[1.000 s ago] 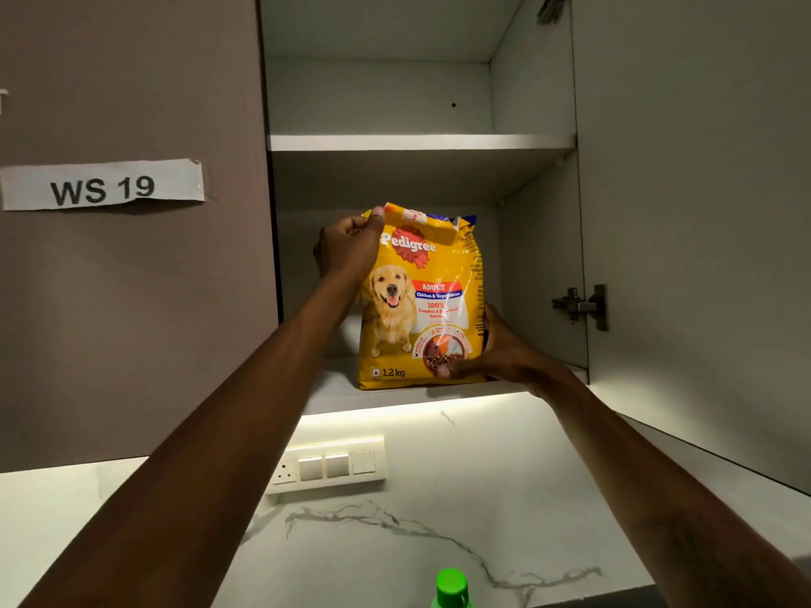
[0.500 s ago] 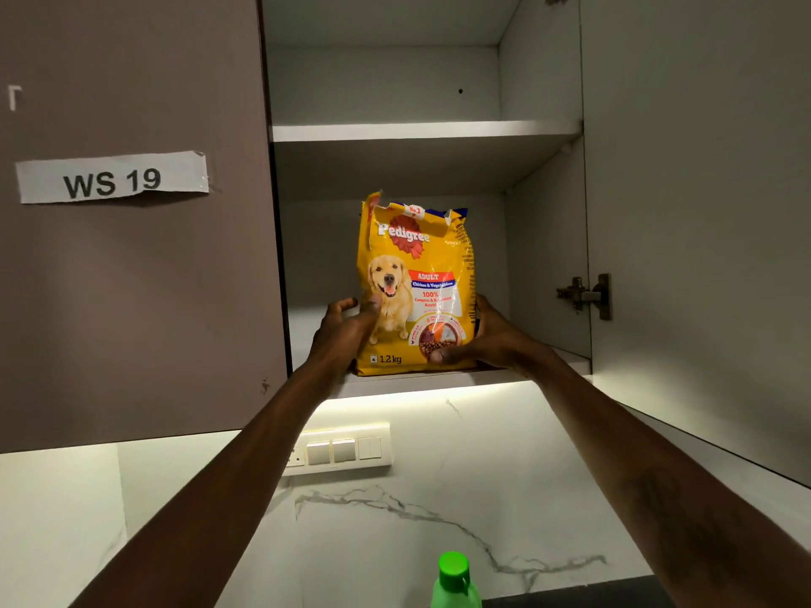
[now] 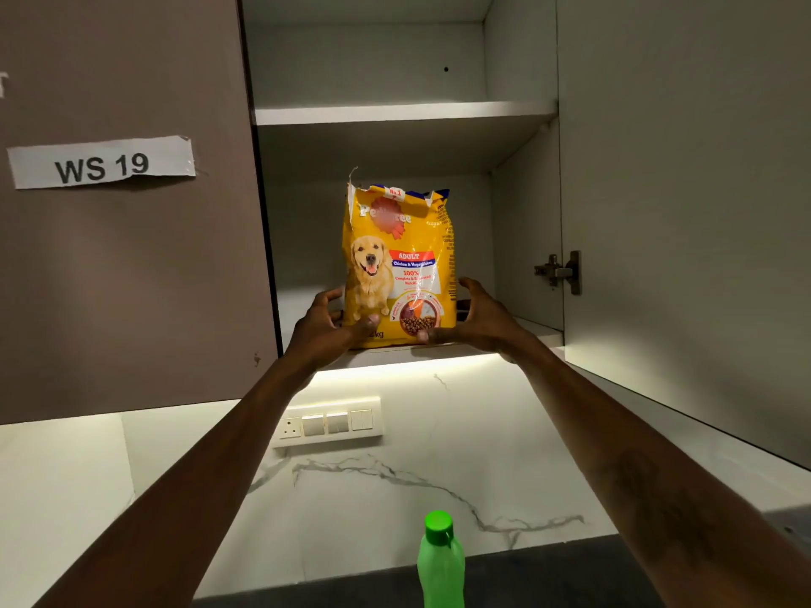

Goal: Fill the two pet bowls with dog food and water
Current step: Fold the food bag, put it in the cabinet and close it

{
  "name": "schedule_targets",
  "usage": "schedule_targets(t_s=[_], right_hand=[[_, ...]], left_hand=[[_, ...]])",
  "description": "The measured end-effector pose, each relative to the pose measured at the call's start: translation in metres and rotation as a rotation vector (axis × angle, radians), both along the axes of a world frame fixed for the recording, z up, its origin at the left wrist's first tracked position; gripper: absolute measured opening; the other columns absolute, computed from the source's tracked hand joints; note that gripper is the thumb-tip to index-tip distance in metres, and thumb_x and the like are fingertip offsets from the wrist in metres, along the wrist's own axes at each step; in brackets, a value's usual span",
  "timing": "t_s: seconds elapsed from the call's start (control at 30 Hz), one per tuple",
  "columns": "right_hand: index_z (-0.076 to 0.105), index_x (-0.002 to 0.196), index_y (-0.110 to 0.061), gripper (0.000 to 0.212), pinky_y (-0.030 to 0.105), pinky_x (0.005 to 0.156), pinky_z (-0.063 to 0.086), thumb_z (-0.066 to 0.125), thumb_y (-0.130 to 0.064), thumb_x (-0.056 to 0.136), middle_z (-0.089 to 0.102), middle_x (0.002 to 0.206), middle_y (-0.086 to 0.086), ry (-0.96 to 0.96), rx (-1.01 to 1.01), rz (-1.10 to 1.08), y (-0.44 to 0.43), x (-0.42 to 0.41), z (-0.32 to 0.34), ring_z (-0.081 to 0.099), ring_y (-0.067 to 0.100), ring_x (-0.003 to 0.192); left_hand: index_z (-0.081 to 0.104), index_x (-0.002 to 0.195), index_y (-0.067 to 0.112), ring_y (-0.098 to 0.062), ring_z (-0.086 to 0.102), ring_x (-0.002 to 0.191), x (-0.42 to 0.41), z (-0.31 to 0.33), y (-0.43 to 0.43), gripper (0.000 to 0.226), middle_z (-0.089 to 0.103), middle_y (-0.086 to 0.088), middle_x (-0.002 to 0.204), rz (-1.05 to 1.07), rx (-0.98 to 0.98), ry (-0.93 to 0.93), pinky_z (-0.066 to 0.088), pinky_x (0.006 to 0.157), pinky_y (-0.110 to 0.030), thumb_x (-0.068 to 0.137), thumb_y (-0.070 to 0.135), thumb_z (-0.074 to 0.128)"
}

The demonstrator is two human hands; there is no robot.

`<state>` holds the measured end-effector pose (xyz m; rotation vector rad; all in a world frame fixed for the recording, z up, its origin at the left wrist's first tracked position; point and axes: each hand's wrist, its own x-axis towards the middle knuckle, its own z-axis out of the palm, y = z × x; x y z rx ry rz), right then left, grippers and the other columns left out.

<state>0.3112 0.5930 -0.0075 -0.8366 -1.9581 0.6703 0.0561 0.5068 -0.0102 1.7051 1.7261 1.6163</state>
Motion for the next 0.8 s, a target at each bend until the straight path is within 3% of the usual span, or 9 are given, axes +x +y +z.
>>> schedule_targets(t_s=[0.1,0.3,0.53,0.8], right_hand=[[0.018,0.16,-0.024,0.131,0.05,0.108,0.049,0.091,-0.057,0.056,0.049,0.154,0.009,0.021,-0.033,-0.034,-0.013,0.008,-0.006,0.053,0.029,0.136],[0.028,0.158,-0.022,0.115,0.044,0.111,0.046,0.092,-0.051,0.066,0.045,0.156,0.01,0.109,0.032,-0.118,-0.04,0.022,-0.028,0.048,0.029,0.141],[0.042,0.15,-0.018,0.094,0.031,0.1,0.042,0.086,-0.052,0.075,0.051,0.152,0.006,0.096,0.165,-0.132,-0.09,0.033,-0.049,0.05,0.026,0.138],[0.041,0.151,-0.02,0.091,0.033,0.099,0.042,0.083,-0.054,0.078,0.05,0.153,0.005,0.089,0.214,-0.155,-0.159,0.043,-0.046,0.053,0.026,0.135]], left_hand=[[0.033,0.156,0.024,-0.027,0.057,0.132,0.004,-0.003,-0.013,0.099,0.053,-0.011,0.153,0.037,-0.018,-0.004,0.049,0.093,-0.035,0.076,0.049,0.086],[0.038,0.153,0.025,-0.027,0.054,0.137,0.023,-0.018,-0.052,0.094,0.053,-0.008,0.153,0.094,0.001,0.048,0.047,0.109,-0.042,0.076,0.043,0.089],[0.042,0.15,0.025,-0.029,0.056,0.134,0.051,-0.035,-0.098,0.086,0.054,-0.005,0.152,0.087,0.032,0.105,0.049,0.1,-0.038,0.079,0.044,0.086],[0.046,0.149,0.028,-0.027,0.057,0.133,0.069,-0.033,-0.158,0.08,0.051,-0.005,0.155,0.066,0.042,0.139,0.05,0.096,-0.035,0.081,0.047,0.084]])
